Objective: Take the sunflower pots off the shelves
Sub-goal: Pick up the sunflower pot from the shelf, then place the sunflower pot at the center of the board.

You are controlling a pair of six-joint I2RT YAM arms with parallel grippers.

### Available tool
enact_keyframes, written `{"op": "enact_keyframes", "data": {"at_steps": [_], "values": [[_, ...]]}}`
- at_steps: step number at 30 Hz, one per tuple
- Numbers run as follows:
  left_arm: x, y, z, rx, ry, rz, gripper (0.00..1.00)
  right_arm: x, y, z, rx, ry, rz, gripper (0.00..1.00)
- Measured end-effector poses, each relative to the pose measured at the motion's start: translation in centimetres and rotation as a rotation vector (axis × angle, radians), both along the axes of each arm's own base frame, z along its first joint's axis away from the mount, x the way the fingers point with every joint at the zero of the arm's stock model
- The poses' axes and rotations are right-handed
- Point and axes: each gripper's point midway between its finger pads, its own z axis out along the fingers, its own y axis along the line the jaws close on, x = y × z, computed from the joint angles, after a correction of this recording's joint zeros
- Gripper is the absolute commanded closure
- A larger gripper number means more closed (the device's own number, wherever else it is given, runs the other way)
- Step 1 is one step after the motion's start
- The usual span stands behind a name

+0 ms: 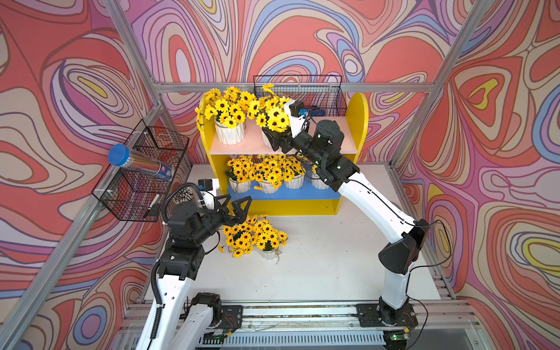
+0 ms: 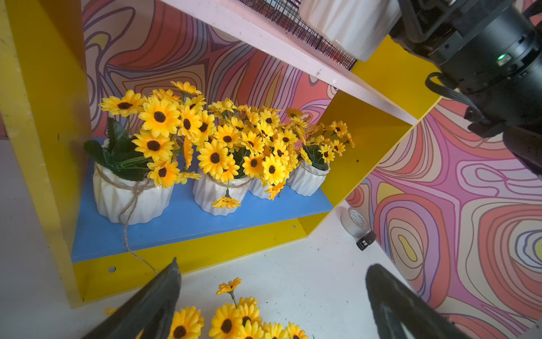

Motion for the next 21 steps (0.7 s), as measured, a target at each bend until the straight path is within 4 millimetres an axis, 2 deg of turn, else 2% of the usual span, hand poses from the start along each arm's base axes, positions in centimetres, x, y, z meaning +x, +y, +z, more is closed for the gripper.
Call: {"op": "enact_keyframes", "data": {"at_steps": [7,18,21], "values": [[0.0,0.0,0.1,0.0,-0.003,-0.001,0.0,-2.2,-1.7,0.2,-0.005,0.009,0.001,1.0],[0.0,0.0,0.1,-0.001,-0.005,-0.003,0.0,-7.1,-5.4,1.7,0.021,-0.004,0.0,1.0],[0.0,0.0,0.1,-0.001,-0.005,-0.003,0.0,-8.3,-5.9,1.4,0.019,0.004,0.004,1.0]]}}
